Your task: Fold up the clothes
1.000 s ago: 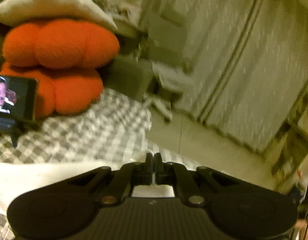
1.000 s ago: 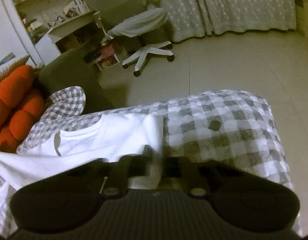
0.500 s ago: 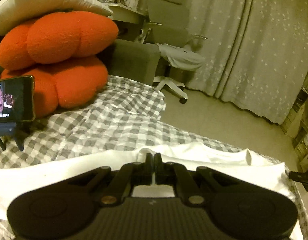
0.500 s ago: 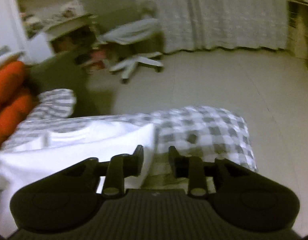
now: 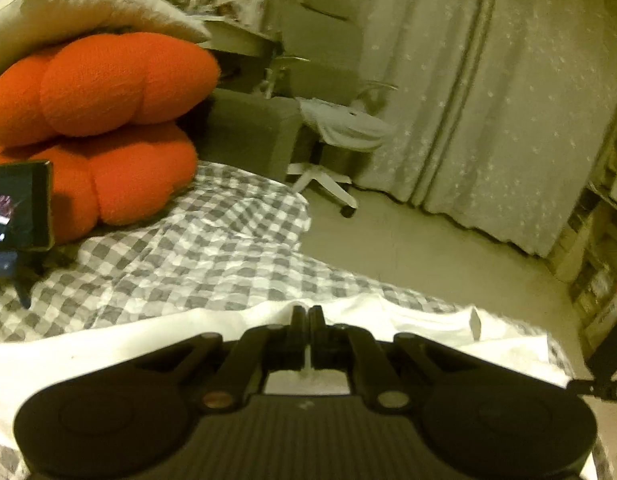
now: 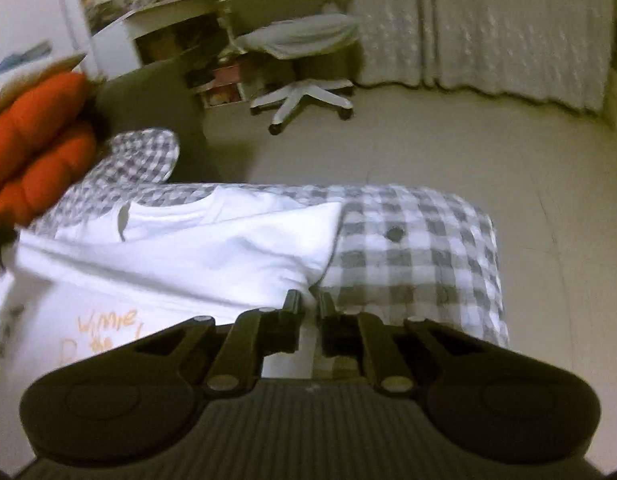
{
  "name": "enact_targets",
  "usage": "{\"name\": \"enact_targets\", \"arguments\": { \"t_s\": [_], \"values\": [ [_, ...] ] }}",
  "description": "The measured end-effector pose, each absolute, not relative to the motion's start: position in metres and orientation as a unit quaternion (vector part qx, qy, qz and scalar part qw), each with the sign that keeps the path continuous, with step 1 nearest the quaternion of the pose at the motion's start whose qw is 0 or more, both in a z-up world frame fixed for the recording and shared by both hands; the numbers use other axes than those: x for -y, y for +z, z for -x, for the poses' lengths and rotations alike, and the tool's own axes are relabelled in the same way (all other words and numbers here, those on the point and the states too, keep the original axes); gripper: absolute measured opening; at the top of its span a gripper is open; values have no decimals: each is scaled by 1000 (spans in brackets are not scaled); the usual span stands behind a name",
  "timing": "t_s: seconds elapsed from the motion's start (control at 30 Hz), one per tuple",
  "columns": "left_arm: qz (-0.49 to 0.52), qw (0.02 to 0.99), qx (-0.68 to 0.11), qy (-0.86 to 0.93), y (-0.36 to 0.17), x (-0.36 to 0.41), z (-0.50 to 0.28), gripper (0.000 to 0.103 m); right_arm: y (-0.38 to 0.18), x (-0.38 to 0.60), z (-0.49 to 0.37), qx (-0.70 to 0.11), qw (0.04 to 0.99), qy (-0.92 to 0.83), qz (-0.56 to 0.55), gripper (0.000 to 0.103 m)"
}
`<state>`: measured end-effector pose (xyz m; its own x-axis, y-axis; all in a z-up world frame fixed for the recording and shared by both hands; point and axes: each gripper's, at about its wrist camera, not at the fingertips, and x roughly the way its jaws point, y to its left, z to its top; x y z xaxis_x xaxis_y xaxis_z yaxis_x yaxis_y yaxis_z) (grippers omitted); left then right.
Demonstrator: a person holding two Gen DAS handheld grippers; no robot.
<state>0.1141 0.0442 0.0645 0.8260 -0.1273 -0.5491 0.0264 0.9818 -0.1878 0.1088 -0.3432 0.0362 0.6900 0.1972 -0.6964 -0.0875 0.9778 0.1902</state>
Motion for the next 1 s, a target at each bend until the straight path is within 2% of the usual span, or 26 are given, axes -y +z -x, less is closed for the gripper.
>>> {"name": "enact_targets", "arguments": {
  "t_s": [0.13, 0.23, 0.27, 0.33, 0.47, 0.5, 0.53, 0.73, 0.83, 0.93, 0.97, 1.0],
  "values": [
    [63, 937, -344, -28, 49, -39, -123, 2, 27, 351, -114, -399, 909, 78, -90, 9],
    [66, 934, -351, -34, 49, -43, -124, 2, 29, 349, -113, -401, 908, 92, -84, 9],
    [67, 933, -353, -38, 49, -45, -124, 2, 31, 350, -111, -401, 907, 98, -87, 11],
    [81, 925, -368, -46, 50, -50, -126, 4, 36, 358, -108, -399, 905, 114, -100, 20],
    [127, 918, -376, -26, 50, -69, -131, 18, 49, 374, -108, -359, 916, 112, -138, 21],
    [134, 917, -375, -19, 50, -73, -133, 20, 50, 377, -110, -354, 916, 112, -155, 24],
    [141, 917, -374, -13, 50, -77, -134, 20, 49, 377, -115, -352, 915, 108, -163, 28],
    [146, 913, -380, -9, 45, -84, -142, 21, 35, 365, -146, -356, 916, 80, -169, 30],
    [134, 917, -374, -20, 41, -76, -147, 23, 31, 363, -153, -360, 915, 71, -168, 36],
    [118, 919, -373, -44, 36, -63, -150, 22, 28, 357, -157, -359, 919, 67, -148, 35],
    [98, 920, -375, -48, 33, -57, -152, 20, 27, 353, -158, -359, 921, 69, -133, 20],
    [76, 921, -378, -50, 30, -50, -153, 5, 26, 349, -158, -359, 923, 70, -117, 11]
  ]
}}
